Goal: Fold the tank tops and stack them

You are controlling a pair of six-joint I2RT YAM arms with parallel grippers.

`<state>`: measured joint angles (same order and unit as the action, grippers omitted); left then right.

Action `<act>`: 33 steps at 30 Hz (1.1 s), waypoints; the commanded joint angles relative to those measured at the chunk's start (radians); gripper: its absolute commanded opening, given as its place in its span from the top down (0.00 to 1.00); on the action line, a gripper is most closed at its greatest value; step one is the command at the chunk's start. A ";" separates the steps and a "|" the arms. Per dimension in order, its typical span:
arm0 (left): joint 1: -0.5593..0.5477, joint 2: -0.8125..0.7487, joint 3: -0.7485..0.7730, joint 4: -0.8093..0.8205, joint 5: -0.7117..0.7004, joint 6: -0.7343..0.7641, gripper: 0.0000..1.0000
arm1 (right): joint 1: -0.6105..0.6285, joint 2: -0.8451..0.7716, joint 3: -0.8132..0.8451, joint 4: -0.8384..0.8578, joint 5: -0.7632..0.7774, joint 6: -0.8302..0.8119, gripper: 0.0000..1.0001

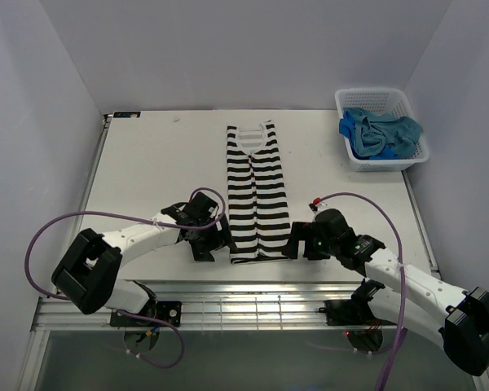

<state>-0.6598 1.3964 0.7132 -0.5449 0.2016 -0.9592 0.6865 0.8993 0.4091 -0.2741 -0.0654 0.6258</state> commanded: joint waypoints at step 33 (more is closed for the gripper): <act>-0.063 0.104 -0.055 0.137 0.045 -0.067 1.00 | -0.005 0.108 -0.073 0.150 -0.037 0.109 0.12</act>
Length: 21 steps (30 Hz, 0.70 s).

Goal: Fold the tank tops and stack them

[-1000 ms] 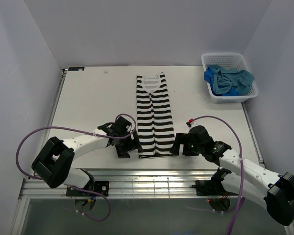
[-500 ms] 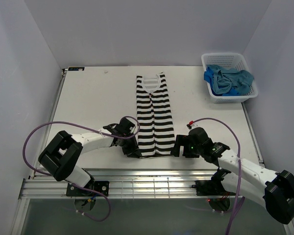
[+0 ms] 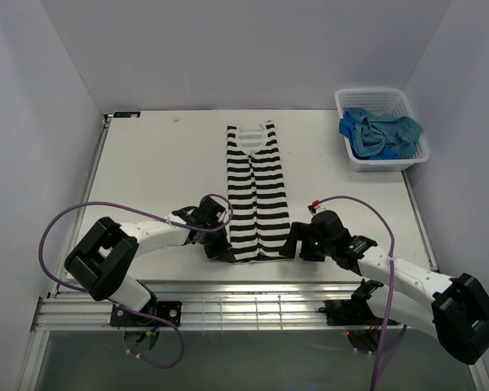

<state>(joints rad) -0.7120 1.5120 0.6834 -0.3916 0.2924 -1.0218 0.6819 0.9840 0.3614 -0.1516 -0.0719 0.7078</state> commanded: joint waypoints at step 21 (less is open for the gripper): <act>-0.018 -0.016 -0.031 -0.018 -0.047 -0.031 1.00 | -0.001 0.065 -0.058 0.050 0.054 0.027 0.92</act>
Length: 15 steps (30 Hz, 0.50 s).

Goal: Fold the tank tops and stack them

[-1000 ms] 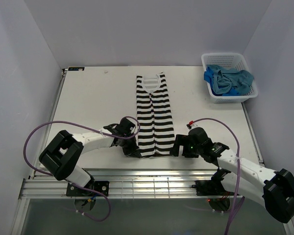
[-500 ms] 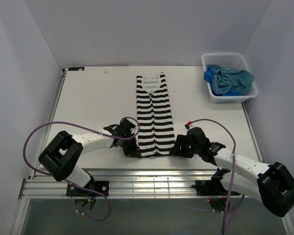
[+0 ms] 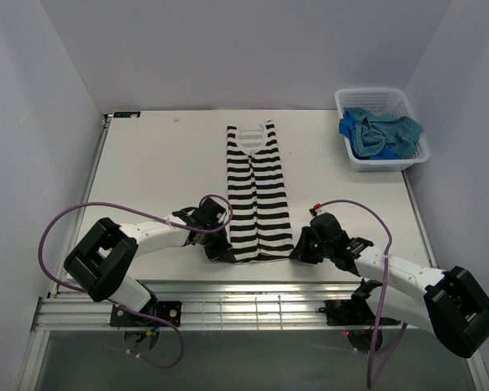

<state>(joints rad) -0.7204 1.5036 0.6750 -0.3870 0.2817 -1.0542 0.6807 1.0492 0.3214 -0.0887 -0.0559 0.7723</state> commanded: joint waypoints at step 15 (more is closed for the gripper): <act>-0.011 -0.092 0.145 -0.179 -0.091 -0.021 1.00 | 0.000 -0.180 0.079 -0.057 0.008 -0.122 0.92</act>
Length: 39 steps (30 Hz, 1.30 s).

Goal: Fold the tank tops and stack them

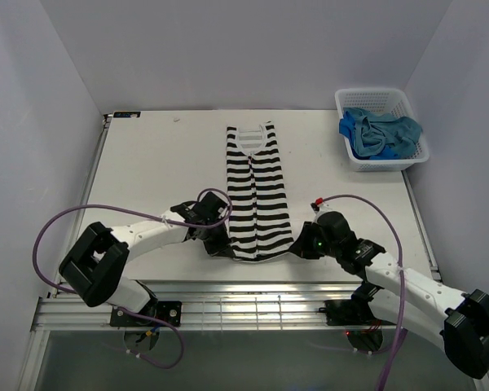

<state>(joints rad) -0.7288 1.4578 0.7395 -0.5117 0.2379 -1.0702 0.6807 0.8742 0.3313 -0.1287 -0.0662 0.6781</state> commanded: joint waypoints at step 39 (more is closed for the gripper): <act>0.298 0.478 0.899 -0.168 -0.020 0.246 1.00 | -0.257 0.617 0.759 0.097 -0.081 -0.282 0.92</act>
<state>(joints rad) -0.4427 1.9232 1.5700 -0.6678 0.2104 -0.8608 0.4385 1.4609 1.0237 -0.0929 -0.0967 0.4232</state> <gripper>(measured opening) 0.025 0.086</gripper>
